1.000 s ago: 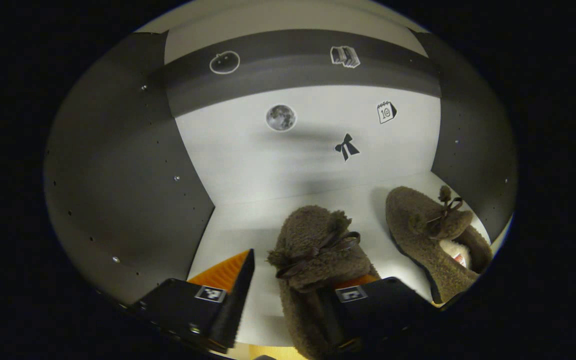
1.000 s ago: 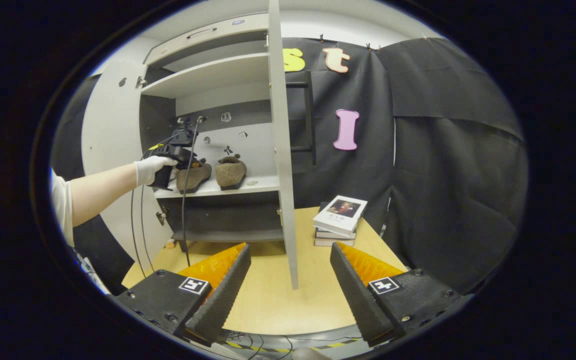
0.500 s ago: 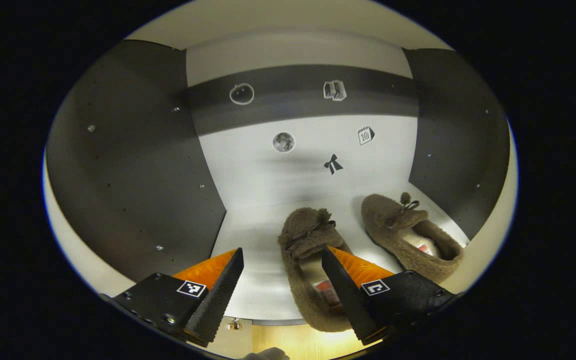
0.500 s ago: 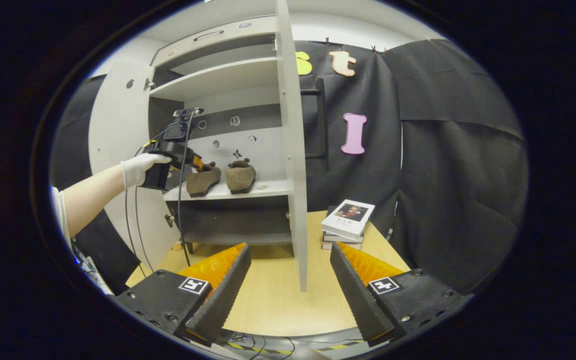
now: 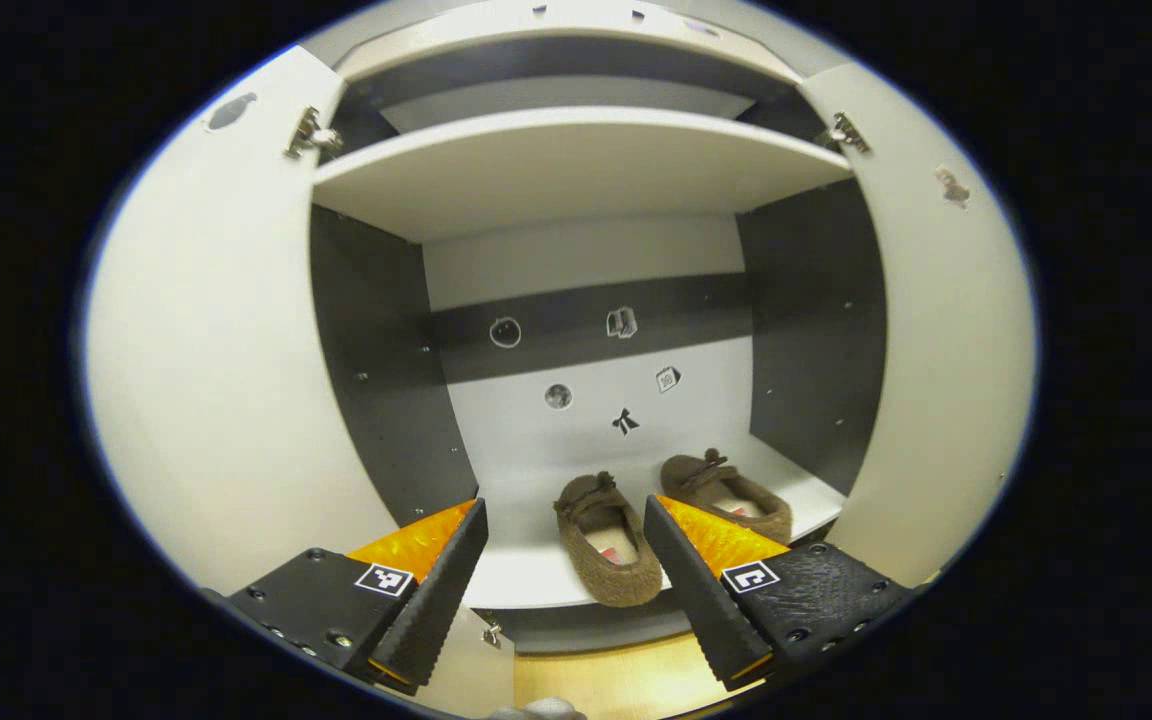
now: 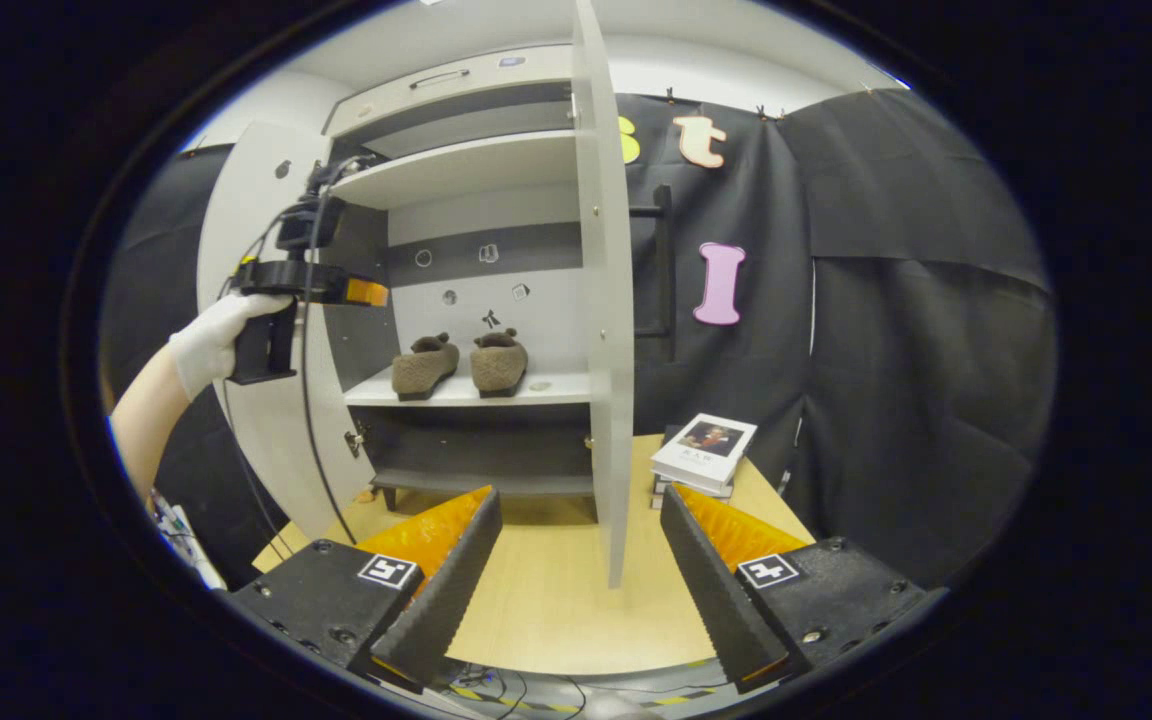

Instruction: Grab one shoe with the right hand and put it into the shoe cabinet, grab the other shoe with the left hand and put it into the shoe cabinet; then close the right door with the right hand and the left door with the left hand.

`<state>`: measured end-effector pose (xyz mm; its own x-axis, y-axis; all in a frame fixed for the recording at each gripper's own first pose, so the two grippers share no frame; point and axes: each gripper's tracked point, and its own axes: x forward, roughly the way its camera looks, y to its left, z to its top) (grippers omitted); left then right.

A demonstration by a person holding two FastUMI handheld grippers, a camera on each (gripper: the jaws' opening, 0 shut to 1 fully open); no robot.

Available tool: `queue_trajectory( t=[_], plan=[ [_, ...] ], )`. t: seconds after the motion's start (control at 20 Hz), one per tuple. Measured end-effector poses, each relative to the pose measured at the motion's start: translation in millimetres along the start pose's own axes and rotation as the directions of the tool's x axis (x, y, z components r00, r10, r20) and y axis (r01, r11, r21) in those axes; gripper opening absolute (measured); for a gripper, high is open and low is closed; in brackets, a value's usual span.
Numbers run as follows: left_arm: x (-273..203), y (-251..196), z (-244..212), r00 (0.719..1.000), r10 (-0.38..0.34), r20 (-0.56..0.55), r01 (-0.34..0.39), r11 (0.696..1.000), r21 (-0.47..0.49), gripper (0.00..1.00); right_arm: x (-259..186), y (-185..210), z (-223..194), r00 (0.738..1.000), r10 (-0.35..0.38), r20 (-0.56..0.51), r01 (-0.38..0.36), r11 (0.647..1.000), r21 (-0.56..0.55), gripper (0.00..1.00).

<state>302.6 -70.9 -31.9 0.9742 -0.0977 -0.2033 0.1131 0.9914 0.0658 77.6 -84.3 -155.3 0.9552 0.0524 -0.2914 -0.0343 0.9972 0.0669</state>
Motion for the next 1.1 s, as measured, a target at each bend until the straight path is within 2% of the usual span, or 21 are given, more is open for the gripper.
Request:
queue_trajectory(
  t=[0.15, 0.4, 0.85, 1.1],
  plan=[
    [-49.0, -0.7, 5.5, 0.999, -0.013, 0.050, 0.013, 1.000, -0.002, 0.96, -0.2, 5.9, 7.8, 1.000, 0.015, 0.011, -0.015, 1.000, -0.002, 1.00],
    [-105.4, -1.1, -6.0, 0.994, 0.032, 0.105, -0.031, 0.999, -0.013, 0.96, 0.4, 18.9, 26.7, 0.998, 0.035, 0.054, -0.033, 0.999, -0.027, 1.00],
    [-198.8, 19.3, -86.2, 0.986, 0.153, 0.060, -0.145, 0.982, -0.125, 0.96, 3.0, 40.4, 43.2, 0.994, 0.062, 0.090, -0.057, 0.997, -0.052, 1.00],
    [-227.9, 20.7, -106.0, 0.983, 0.173, 0.063, -0.166, 0.981, -0.101, 0.96, 4.9, 42.2, 37.6, 0.996, 0.052, 0.077, -0.048, 0.998, -0.046, 1.00]
  ],
)
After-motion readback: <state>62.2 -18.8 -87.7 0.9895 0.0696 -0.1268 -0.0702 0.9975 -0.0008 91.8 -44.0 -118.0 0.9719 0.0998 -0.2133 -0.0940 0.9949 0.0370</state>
